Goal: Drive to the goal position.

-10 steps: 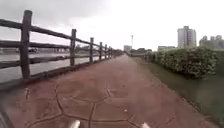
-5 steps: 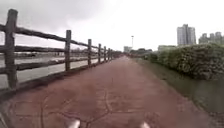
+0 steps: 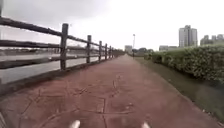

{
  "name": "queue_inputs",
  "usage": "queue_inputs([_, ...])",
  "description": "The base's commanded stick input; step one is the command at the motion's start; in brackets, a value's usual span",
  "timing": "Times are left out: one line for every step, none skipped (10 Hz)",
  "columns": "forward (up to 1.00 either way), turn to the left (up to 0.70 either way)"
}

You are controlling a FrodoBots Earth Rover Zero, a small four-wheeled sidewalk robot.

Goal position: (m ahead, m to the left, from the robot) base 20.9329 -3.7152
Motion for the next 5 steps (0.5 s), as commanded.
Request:
queue_inputs([0.70,0.00])
queue_inputs([0.70,0.00])
queue_inputs([0.70,0.00])
queue_inputs([0.70,0.00])
queue_inputs([0.70,0.00])
